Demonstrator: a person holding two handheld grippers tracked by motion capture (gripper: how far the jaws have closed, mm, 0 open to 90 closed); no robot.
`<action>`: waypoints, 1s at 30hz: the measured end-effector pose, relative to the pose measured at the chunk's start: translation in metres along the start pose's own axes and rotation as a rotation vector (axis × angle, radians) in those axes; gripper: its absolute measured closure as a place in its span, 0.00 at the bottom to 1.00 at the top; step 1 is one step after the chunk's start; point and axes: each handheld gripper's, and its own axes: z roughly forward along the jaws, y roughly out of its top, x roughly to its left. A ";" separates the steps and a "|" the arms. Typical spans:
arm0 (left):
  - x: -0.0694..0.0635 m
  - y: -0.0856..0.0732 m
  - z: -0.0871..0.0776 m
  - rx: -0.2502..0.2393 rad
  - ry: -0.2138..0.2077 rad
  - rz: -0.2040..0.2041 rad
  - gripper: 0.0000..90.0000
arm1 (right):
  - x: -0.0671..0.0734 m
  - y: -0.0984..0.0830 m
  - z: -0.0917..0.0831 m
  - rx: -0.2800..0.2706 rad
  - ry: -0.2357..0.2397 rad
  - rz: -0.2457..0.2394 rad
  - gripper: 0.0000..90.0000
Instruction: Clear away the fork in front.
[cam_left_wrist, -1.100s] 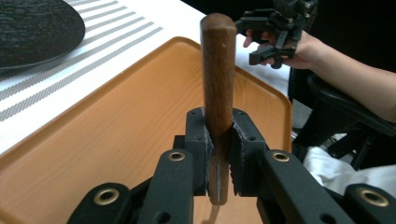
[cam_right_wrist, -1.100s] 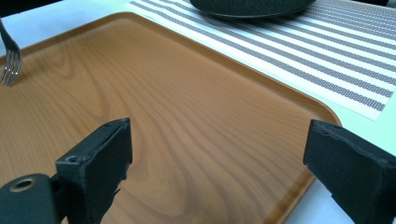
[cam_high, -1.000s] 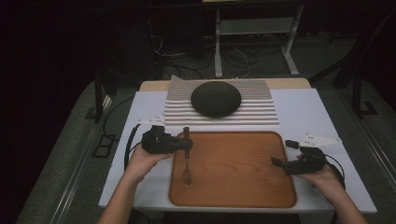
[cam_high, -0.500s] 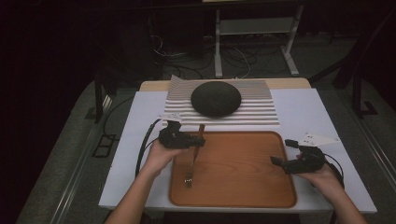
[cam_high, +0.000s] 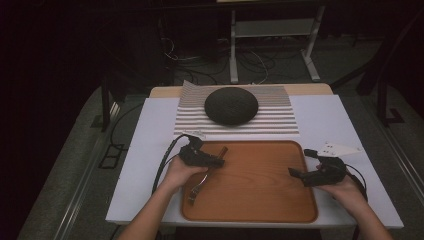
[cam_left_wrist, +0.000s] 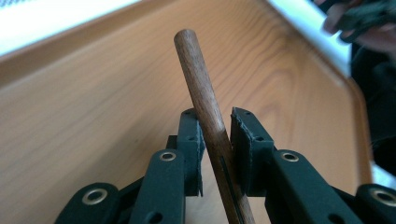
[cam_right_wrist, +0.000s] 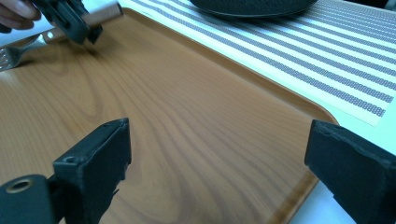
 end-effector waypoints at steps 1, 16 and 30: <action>0.000 0.000 0.001 0.003 0.004 -0.001 0.82 | 0.000 0.000 0.000 -0.002 -0.001 0.000 0.08; -0.002 -0.001 0.002 0.012 0.058 0.047 0.73 | 0.000 0.000 0.000 -0.002 0.000 0.000 0.08; -0.039 0.008 0.002 -0.010 0.056 0.176 1.00 | -0.002 0.000 -0.001 -0.005 0.002 -0.004 0.08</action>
